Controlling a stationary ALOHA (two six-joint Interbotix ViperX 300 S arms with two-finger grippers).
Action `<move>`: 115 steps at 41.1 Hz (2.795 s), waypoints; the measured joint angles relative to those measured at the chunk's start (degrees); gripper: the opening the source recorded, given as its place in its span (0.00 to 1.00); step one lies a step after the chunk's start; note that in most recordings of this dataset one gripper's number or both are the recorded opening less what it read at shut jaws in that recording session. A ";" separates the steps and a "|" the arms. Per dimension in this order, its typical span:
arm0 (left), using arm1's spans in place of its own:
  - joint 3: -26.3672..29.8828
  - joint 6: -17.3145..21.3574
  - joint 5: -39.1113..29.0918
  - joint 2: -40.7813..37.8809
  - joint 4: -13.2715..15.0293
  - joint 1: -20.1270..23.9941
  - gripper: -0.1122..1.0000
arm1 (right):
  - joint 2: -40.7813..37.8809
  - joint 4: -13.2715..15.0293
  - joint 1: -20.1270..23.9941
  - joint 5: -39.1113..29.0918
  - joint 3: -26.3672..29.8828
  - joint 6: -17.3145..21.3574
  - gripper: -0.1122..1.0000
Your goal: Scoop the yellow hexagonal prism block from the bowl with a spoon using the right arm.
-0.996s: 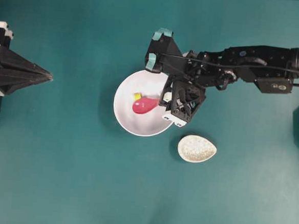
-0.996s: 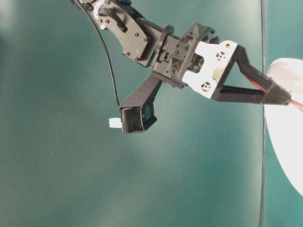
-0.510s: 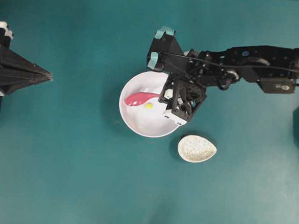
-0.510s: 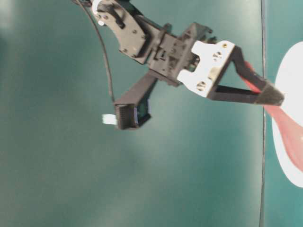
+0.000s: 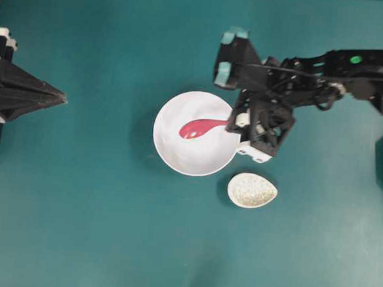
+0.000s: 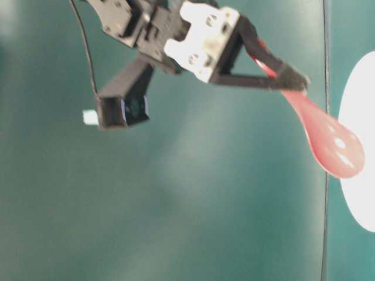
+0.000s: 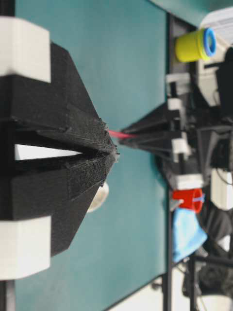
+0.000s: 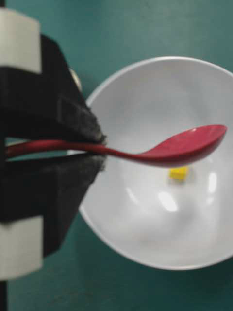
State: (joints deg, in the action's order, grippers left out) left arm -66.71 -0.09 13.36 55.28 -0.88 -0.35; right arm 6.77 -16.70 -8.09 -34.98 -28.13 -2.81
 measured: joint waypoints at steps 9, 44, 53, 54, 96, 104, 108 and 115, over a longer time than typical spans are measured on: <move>0.09 0.00 0.00 0.00 0.09 0.00 0.12 | 7.12 0.09 0.00 -0.26 -5.10 0.09 0.21; 0.09 -0.09 -0.18 -0.09 0.00 -0.09 0.12 | 25.93 -2.46 12.66 23.03 -34.45 9.05 0.21; 0.00 -0.09 -0.26 0.00 0.00 -0.09 0.12 | 20.30 -2.64 16.96 30.67 -37.00 11.43 0.21; 0.09 -0.09 -0.26 0.00 0.00 0.00 0.12 | 19.69 -2.64 17.23 31.03 -37.18 11.60 0.21; 0.09 -0.09 -0.35 -0.09 0.09 -0.09 0.12 | 13.97 -0.26 19.42 35.42 -36.47 12.04 0.61; 0.09 -0.18 -0.35 0.00 0.09 0.00 0.12 | 14.06 2.99 19.42 42.54 -36.83 11.78 0.61; 0.09 -0.44 -0.35 0.00 0.00 0.00 0.12 | 13.80 3.69 19.42 48.87 -38.94 11.69 0.61; 0.09 -0.62 -0.35 -0.09 0.00 -0.09 0.12 | 12.39 3.16 19.51 61.61 -43.59 11.69 0.61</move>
State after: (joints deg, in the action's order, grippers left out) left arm -66.62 -0.70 13.01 55.20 -0.88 -0.44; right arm 19.16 -13.54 11.43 26.63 -71.72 8.88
